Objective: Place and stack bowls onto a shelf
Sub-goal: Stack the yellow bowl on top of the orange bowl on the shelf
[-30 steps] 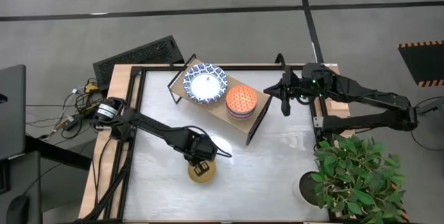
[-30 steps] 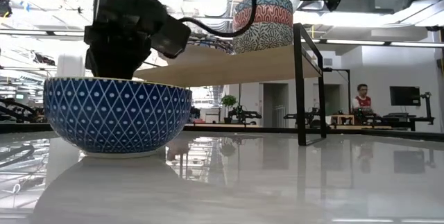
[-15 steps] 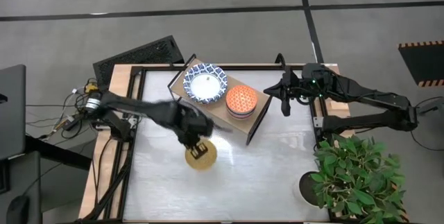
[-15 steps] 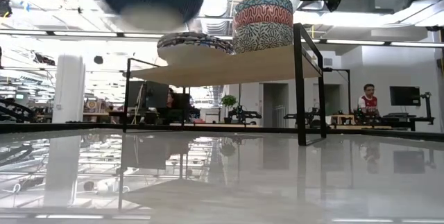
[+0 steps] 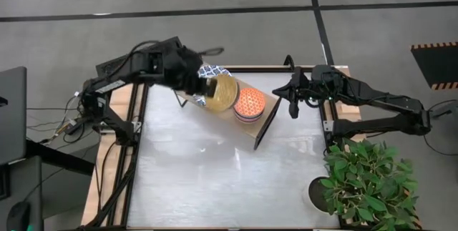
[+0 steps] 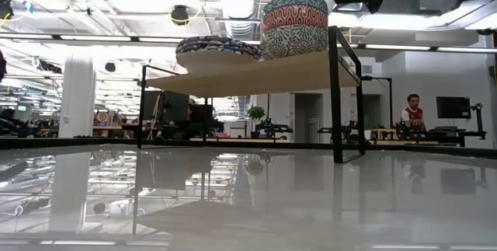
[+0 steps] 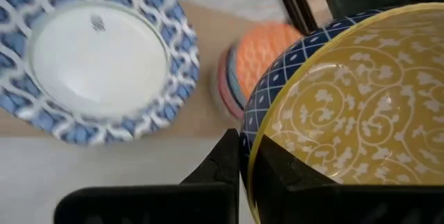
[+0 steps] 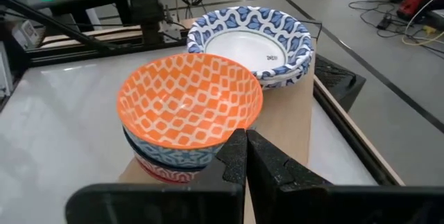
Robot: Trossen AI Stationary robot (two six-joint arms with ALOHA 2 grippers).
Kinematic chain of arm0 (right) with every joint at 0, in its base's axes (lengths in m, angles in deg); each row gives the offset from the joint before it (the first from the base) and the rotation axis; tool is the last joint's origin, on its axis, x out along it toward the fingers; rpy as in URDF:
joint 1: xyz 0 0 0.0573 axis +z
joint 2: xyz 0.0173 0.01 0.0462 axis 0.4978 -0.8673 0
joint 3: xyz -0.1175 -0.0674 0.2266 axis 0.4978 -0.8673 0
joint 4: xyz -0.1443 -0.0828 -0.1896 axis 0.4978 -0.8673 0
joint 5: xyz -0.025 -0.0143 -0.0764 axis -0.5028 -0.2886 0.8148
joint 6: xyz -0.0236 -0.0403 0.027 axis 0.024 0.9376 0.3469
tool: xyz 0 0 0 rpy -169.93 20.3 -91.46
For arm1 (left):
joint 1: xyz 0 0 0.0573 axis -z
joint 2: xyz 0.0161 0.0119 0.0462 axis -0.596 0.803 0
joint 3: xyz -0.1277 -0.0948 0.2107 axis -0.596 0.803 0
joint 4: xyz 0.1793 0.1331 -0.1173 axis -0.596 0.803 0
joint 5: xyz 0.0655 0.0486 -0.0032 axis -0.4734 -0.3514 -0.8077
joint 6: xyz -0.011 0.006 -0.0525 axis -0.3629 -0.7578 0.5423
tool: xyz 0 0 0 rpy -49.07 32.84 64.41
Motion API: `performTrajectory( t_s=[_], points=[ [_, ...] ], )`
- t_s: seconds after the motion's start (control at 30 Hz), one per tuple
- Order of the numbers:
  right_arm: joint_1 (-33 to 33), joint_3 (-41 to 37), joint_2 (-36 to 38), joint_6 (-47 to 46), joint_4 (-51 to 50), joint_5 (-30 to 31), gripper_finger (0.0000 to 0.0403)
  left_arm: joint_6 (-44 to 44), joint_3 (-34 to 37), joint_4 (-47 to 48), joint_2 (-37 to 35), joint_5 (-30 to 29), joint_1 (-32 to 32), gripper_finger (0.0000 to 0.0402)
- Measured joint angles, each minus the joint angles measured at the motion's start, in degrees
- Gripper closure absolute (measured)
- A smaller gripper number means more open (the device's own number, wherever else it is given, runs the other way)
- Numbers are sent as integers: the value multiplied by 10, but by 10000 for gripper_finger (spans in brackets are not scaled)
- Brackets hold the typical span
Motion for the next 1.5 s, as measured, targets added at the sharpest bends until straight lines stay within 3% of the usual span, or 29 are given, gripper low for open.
performTrajectory(
  t_s=[0.23, 0.57, 1.13, 1.5],
  points=[
    [-14, 0, 0, 0, 0, 0, 375, -35, -1, -73, 12, 55, -62, 401],
    [-22, 0, -2, -3, -4, 1, 375, -65, -6, -128, 65, 118, -81, 401],
    [-27, 0, -2, -1, -10, 0, 375, -147, -5, -87, 142, 118, -92, 401],
    [-27, 0, -2, 0, -11, 1, 375, -160, -5, -87, 142, 134, -92, 399]
  ],
)
